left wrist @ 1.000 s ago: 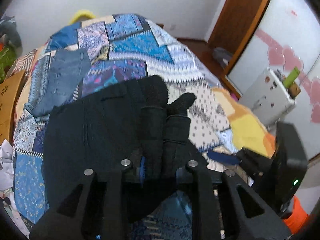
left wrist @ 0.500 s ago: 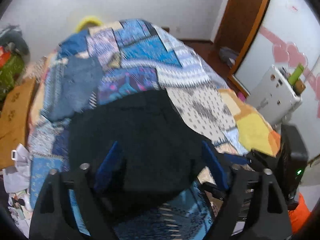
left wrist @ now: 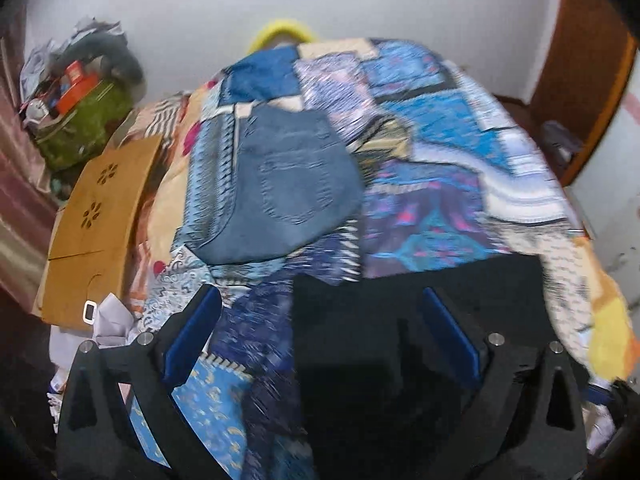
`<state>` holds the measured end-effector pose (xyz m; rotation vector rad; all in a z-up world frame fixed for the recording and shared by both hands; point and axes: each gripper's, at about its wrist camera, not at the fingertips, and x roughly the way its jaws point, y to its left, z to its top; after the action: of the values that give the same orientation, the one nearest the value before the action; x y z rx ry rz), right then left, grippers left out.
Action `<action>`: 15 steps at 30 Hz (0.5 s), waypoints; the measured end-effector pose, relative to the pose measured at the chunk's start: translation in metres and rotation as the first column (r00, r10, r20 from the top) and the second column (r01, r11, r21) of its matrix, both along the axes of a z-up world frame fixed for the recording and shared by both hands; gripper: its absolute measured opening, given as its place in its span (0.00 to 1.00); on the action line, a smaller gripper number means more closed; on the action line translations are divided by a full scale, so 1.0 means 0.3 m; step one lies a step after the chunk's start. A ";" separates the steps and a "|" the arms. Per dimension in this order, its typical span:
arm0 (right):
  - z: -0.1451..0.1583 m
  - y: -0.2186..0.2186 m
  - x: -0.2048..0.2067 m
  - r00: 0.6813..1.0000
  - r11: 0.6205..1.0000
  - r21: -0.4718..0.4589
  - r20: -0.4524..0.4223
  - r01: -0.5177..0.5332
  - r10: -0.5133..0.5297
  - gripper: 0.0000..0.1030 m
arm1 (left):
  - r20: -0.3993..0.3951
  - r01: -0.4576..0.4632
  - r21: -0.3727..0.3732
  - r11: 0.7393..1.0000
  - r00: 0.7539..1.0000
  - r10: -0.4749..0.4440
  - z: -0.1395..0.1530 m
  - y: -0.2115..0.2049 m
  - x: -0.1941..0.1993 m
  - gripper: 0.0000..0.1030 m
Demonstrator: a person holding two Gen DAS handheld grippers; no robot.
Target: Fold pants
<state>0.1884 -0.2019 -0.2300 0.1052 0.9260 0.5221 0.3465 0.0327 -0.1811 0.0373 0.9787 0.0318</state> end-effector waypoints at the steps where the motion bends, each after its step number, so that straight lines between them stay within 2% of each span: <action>1: 0.001 0.001 0.005 1.000 1.000 -0.006 -0.002 -0.005 0.005 0.72 | -0.019 -0.010 0.020 1.000 1.000 0.011 -0.031 0.010 0.028 0.98; 5: 0.013 0.010 0.024 0.999 0.999 -0.034 0.003 -0.036 0.036 0.72 | -0.092 -0.042 0.058 0.997 0.995 0.047 -0.158 0.052 0.123 0.98; 9: 0.017 0.022 0.048 0.998 0.996 -0.068 0.008 -0.064 0.065 0.72 | -0.159 -0.028 0.111 0.993 0.986 0.046 -0.270 0.072 0.184 0.98; 13: 0.021 0.035 0.082 0.996 0.992 -0.099 0.022 -0.083 0.086 0.72 | -0.238 -0.032 0.034 0.999 0.971 0.039 -0.348 0.123 0.203 1.00; 15: 0.028 0.035 0.106 0.996 0.992 -0.105 0.032 -0.075 0.079 0.72 | -0.237 -0.037 0.033 0.999 0.971 0.044 -0.361 0.149 0.184 1.00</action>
<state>0.2203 -0.1914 -0.2217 -0.0345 0.9224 0.5446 0.4016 0.0774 -0.2893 0.0484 1.2187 0.0803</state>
